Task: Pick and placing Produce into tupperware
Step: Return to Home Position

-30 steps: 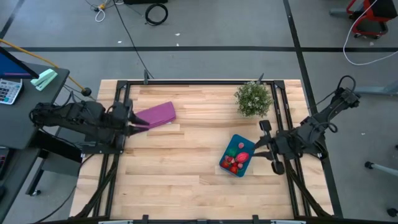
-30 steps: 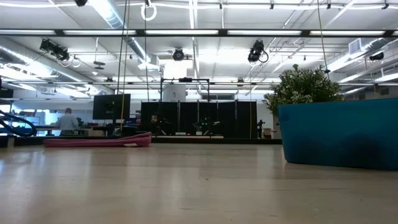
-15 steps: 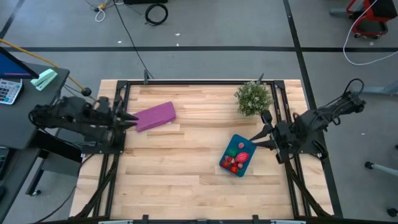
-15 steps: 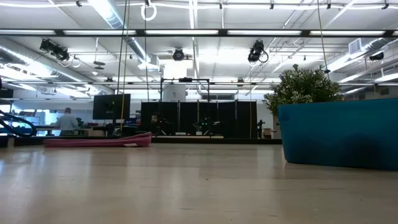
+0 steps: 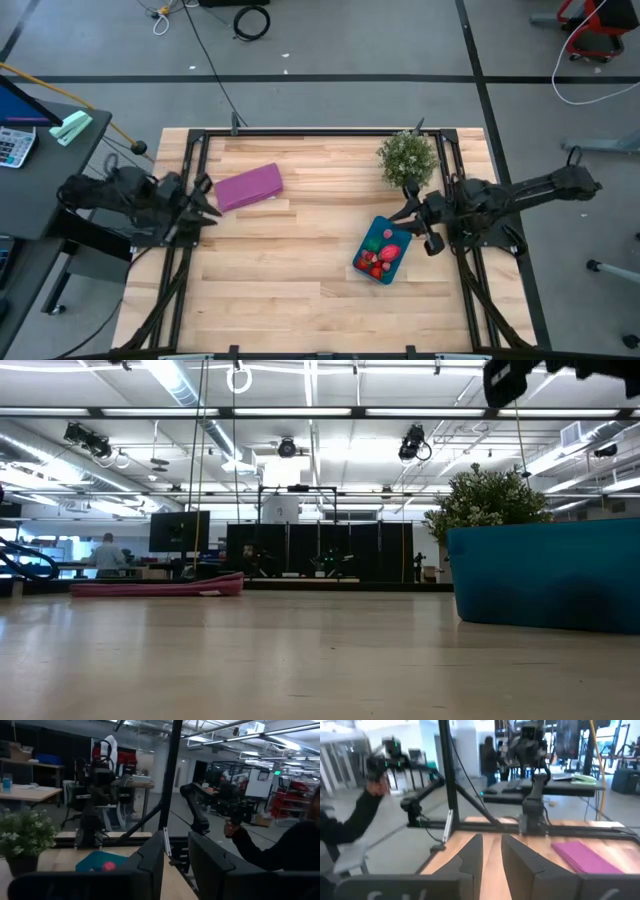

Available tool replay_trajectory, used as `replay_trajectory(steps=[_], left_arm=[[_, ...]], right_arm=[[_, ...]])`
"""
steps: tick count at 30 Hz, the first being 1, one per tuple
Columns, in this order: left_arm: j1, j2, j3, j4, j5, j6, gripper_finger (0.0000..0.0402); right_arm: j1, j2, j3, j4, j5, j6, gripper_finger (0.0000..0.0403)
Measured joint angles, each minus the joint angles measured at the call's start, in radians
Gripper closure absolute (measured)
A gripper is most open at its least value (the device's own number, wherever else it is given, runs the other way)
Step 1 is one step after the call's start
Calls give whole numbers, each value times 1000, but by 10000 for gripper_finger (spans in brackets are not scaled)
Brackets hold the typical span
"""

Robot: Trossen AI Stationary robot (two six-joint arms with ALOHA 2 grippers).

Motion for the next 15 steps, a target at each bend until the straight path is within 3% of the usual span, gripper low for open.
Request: replay_trajectory(steps=[6, 10, 15], left_arm=[[1, -40, -219, 241, 2, -3, 302], [4, -47, -338, 431, 3, -44, 302], [4, -44, -451, 516, 2, -50, 307]], right_arm=[[-39, -40, -101, 19, -10, 94, 325], [-41, -85, -147, 64, -11, 58, 325], [-57, -153, -173, 56, -9, -3, 325]])
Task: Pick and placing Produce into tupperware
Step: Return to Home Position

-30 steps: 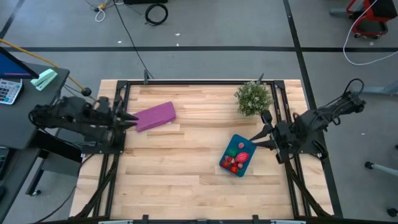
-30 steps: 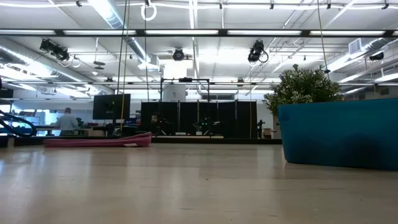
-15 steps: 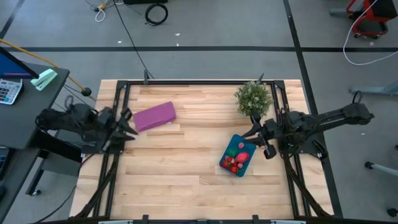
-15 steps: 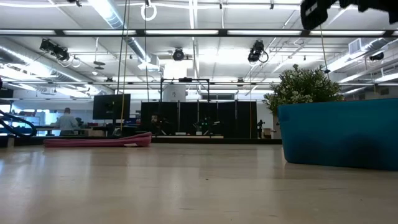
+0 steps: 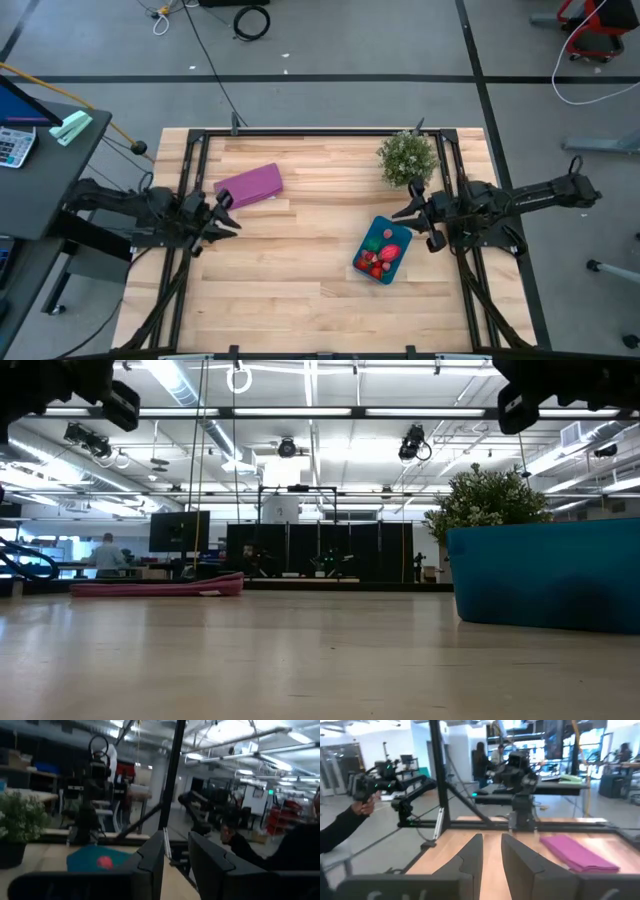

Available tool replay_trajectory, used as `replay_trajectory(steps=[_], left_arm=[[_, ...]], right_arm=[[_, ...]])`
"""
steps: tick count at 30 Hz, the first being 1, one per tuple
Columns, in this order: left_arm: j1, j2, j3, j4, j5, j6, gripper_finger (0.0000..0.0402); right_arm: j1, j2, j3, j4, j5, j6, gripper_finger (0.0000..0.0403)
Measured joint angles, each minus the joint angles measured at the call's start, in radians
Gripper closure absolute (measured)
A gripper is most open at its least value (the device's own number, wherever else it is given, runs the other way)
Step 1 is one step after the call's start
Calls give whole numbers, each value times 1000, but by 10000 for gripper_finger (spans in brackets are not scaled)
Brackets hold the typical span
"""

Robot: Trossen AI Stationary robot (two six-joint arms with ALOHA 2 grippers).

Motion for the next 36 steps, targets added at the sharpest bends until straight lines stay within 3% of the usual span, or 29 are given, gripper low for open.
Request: replay_trajectory(steps=[4, 8, 18, 24, 31, 36], left_arm=[[6, -2, -64, 141, -9, -30, 305], [6, -1, -91, 149, -9, -31, 301], [6, -1, -104, 152, -9, 9, 307], [5, -1, -105, 100, -9, -19, 301], [5, 0, -105, 27, -9, -57, 306], [5, -1, -105, 30, -9, -1, 306]], right_arm=[[-32, -70, 1, -79, -1, 11, 325], [-43, -84, -6, -140, 0, 58, 325], [-42, -80, -214, 159, 14, 74, 325], [-42, -79, -244, 202, 14, 76, 325], [-42, -75, -244, 175, 14, -44, 325], [-42, -75, -244, 86, 14, -116, 325]])
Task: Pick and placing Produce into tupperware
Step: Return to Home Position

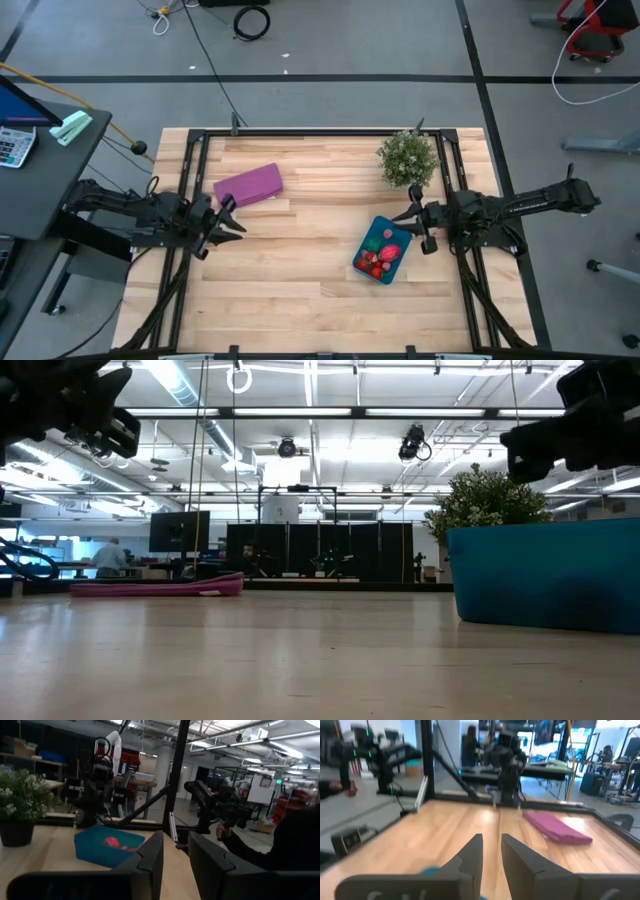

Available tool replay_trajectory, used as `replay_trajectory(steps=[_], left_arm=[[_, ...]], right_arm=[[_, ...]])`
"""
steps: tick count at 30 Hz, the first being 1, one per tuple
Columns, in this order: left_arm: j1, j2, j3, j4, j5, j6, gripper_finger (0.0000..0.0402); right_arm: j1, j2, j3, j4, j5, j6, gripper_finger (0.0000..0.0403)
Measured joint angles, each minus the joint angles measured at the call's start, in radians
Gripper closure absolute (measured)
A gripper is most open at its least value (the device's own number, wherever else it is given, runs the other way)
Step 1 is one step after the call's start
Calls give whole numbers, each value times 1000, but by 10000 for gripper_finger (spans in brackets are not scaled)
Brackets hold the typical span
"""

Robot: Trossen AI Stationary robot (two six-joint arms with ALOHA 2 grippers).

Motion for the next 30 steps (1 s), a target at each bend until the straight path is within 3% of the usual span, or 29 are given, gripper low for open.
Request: replay_trajectory(steps=[6, 30], left_arm=[[0, 0, 0, 0, 0, 24, 301], [0, 0, -1, 1, 0, 27, 307]], right_arm=[[0, 0, 0, -67, 0, -19, 325], [0, 0, 0, -67, -1, 12, 325]])
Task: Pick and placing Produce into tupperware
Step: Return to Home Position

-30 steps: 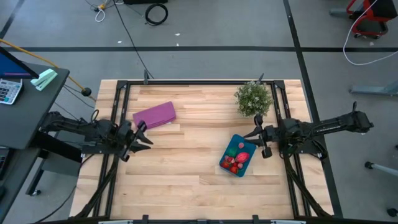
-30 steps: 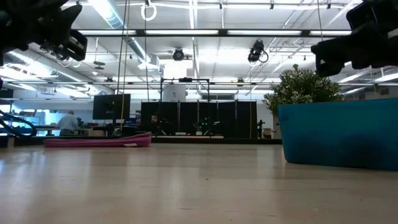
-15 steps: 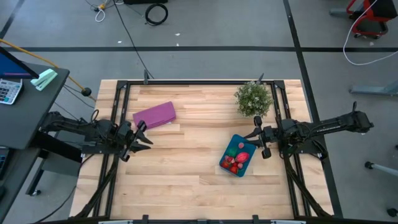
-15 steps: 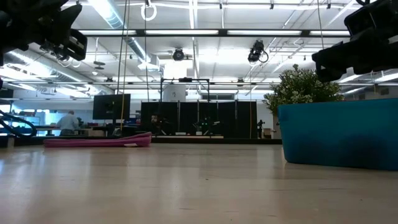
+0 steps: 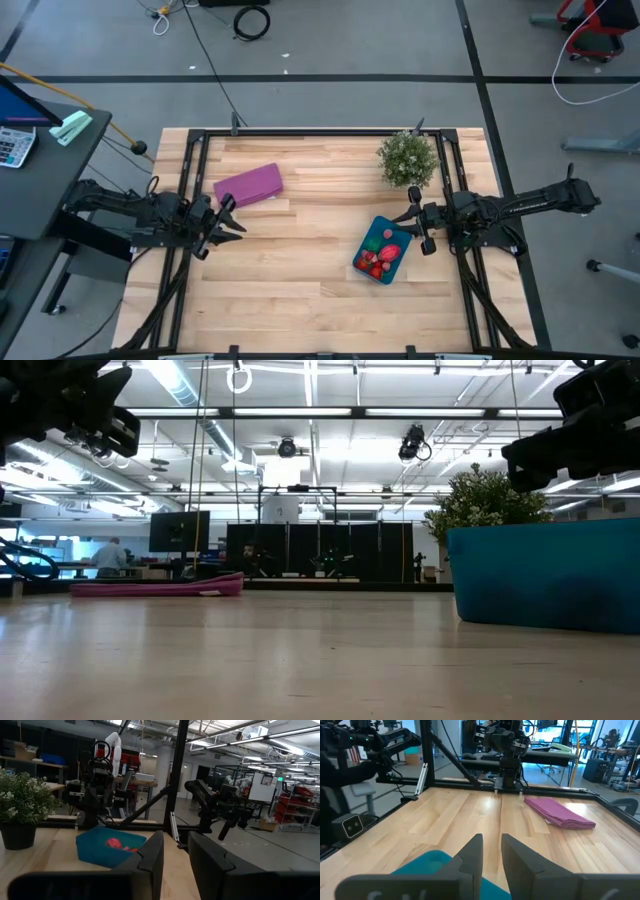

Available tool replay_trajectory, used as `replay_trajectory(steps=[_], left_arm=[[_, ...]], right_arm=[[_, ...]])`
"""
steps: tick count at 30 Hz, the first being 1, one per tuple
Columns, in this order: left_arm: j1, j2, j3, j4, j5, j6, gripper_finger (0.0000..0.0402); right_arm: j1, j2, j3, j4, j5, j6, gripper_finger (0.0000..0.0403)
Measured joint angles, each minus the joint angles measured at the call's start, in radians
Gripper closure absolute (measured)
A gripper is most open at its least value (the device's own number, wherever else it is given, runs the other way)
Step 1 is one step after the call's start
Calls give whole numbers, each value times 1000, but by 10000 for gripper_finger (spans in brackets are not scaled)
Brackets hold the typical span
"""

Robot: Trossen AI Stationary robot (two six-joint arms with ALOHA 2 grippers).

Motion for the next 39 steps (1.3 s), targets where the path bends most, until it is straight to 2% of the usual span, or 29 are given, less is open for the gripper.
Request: replay_trajectory(steps=[39], left_arm=[[0, 0, 0, 0, 0, 1, 302]], right_arm=[[0, 0, 0, 0, 0, 0, 325]])
